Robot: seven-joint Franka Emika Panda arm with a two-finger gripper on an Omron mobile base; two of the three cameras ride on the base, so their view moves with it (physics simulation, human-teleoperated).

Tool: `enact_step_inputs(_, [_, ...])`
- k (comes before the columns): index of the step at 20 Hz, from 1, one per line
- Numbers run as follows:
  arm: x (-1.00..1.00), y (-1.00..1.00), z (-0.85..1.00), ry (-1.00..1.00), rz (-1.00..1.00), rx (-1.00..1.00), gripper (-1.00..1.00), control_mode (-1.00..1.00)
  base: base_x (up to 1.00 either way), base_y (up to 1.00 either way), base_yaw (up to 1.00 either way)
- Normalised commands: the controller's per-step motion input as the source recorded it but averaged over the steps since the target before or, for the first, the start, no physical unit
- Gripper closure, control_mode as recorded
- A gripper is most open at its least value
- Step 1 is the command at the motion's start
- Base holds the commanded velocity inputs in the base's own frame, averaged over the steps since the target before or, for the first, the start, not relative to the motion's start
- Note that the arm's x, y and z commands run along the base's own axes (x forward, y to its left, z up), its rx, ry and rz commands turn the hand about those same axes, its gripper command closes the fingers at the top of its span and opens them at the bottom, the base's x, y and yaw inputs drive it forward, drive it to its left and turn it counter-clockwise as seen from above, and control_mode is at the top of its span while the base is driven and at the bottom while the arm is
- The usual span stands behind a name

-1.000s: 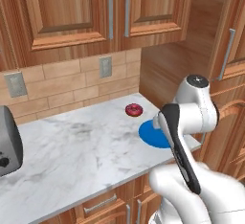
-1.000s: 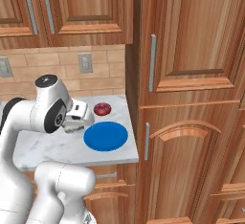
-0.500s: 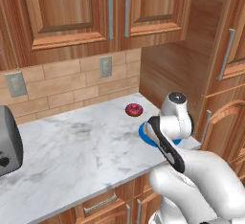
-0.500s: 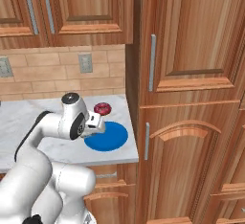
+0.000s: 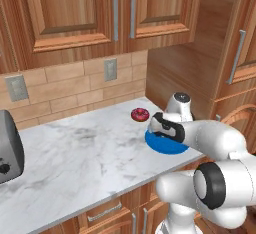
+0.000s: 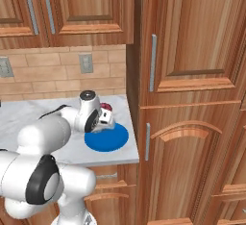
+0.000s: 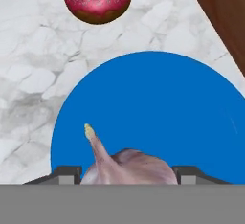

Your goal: Pick the garlic from the microwave and place it on plate located on the counter.

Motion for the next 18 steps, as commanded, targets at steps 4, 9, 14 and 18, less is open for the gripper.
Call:
enact_step_inputs(4, [0.12, -0.20, -0.25, 0.03, 0.00, 0.00, -1.00, -1.00, 0.00, 0.00, 0.00])
enact_step_inputs(9, [-0.07, -0.01, -0.01, 0.00, -0.01, 0.00, -1.00, -1.00, 0.00, 0.00, 0.00])
enact_step_inputs(14, [-0.34, 0.00, 0.04, -0.03, -0.03, 0.00, -1.00, -1.00, 0.00, 0.00, 0.00])
enact_step_inputs(18, [-0.18, 0.09, 0.41, -0.04, -0.07, 0.00, -1.00, -1.00, 0.00, 0.00, 0.00])
